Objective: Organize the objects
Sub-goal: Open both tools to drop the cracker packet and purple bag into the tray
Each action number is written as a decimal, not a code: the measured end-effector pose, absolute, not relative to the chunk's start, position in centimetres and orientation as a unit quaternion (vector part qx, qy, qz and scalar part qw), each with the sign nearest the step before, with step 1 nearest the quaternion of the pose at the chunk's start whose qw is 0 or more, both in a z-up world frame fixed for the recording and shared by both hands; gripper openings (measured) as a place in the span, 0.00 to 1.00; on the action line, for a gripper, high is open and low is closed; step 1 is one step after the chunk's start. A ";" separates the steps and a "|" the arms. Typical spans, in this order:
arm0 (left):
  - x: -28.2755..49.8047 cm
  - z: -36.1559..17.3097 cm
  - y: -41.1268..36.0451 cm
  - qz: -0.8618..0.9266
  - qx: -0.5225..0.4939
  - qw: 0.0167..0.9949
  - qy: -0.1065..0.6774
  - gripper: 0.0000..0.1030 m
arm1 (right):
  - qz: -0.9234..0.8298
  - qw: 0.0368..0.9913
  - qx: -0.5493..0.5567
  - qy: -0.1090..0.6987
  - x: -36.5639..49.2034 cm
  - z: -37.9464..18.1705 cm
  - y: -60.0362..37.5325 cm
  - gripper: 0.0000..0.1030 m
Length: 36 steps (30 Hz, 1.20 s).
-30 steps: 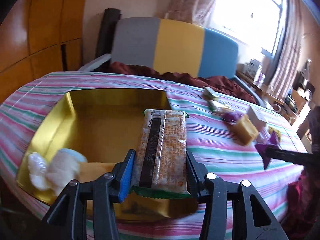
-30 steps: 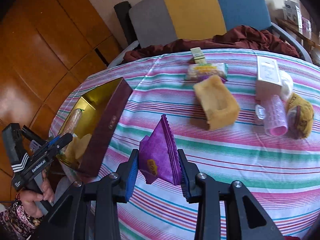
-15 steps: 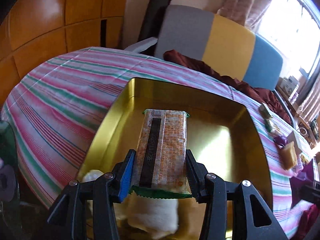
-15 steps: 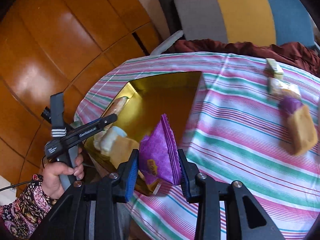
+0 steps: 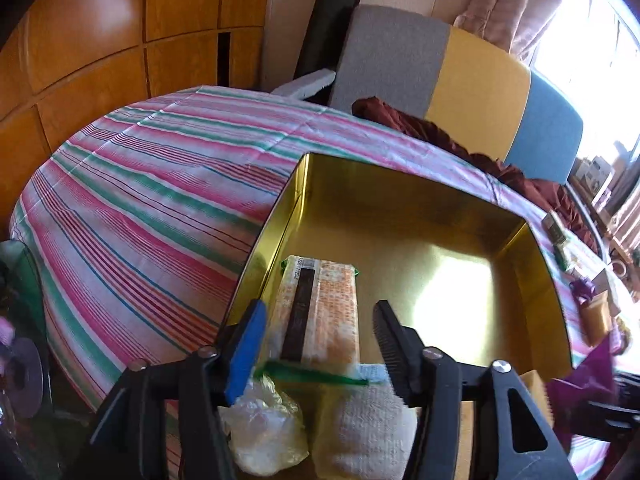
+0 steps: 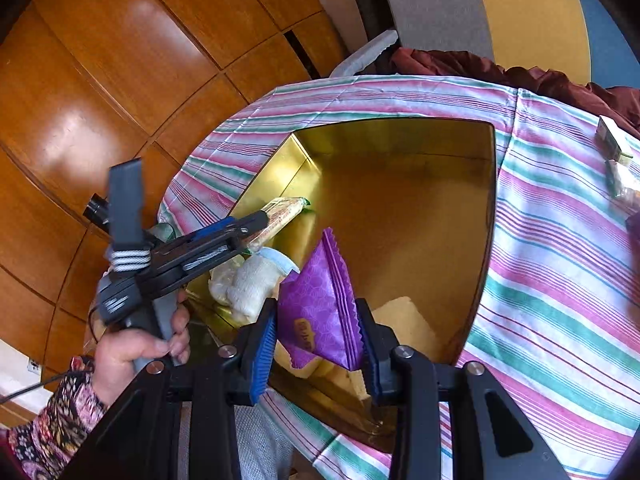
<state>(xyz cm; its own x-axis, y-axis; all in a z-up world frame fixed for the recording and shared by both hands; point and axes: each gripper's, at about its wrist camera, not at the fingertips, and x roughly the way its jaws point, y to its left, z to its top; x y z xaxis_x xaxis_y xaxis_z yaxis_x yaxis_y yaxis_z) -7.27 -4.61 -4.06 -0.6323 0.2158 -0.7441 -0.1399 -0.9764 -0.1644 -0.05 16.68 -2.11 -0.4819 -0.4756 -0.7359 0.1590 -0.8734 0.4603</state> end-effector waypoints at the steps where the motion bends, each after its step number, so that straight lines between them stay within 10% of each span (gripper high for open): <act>1: -7.0 -3.6 -4.8 0.905 -0.410 0.099 -0.053 0.65 | -0.844 0.186 0.475 -0.169 -0.3 -2.3 16.6 0.35; 7: -3.1 -1.1 -7.2 0.930 -0.349 0.045 -0.107 0.88 | -0.836 0.155 0.488 -0.197 -3.0 -3.7 16.6 0.35; 36: 4.2 -2.0 -5.5 0.912 -0.381 0.046 -0.144 0.96 | -0.846 0.107 0.473 -0.222 -3.7 -3.9 17.6 0.47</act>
